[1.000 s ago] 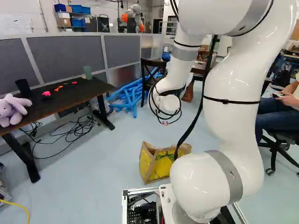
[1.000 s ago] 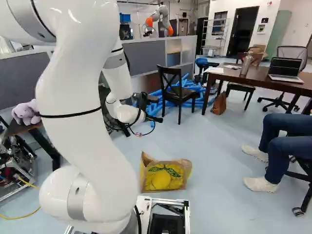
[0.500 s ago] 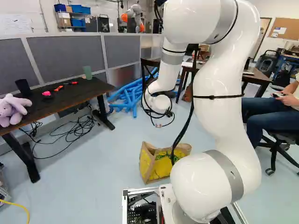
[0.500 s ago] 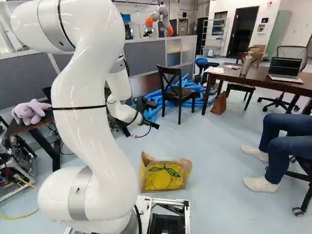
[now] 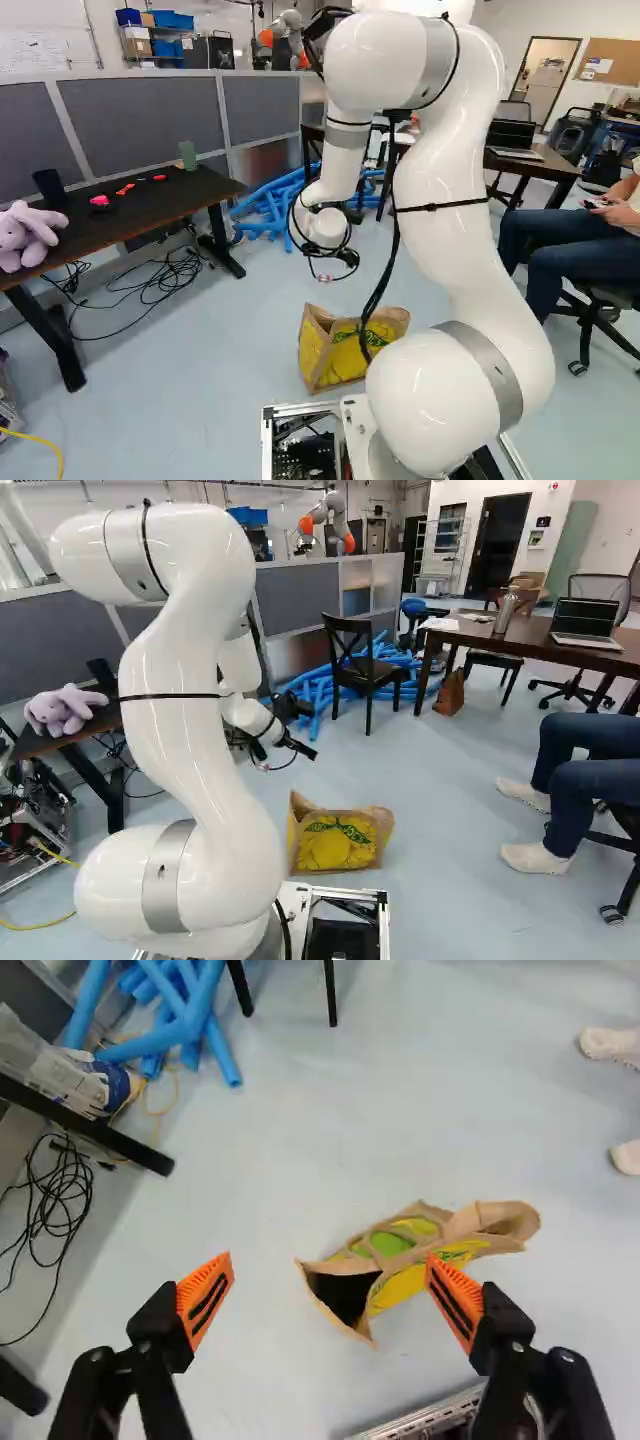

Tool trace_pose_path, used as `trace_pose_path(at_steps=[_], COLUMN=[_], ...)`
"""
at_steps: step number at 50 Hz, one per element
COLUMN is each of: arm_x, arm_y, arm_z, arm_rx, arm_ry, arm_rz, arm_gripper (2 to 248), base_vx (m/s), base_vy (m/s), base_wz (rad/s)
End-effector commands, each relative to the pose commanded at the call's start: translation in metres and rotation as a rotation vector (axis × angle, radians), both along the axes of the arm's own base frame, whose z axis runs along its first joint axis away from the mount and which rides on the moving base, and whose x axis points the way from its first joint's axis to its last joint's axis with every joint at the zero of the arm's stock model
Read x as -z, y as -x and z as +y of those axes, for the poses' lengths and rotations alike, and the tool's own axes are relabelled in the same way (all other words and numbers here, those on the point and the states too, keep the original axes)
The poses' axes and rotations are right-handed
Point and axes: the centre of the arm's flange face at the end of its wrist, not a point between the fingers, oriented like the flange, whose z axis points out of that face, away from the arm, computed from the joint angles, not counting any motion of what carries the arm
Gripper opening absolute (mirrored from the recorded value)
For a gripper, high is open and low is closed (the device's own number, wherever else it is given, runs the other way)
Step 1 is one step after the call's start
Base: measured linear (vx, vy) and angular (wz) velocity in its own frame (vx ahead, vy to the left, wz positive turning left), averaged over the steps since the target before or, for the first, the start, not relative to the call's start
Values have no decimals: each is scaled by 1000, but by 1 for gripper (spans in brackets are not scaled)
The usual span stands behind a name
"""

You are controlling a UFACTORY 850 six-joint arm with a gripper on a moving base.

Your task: Pick up the bag on the ground and place it on the table

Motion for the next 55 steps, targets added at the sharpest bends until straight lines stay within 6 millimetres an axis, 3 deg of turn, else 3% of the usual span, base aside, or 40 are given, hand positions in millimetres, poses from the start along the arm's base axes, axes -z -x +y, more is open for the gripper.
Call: trace_pose_path(at_steps=[28,55], arm_x=[45,86], arm_y=[-9,-17], arm_z=[31,32], arm_rx=[86,159], arm_ry=[-57,-84], arm_rz=[140,229], arm_gripper=[247,247], base_vx=[0,0], base_vy=[0,0], base_wz=[0,0])
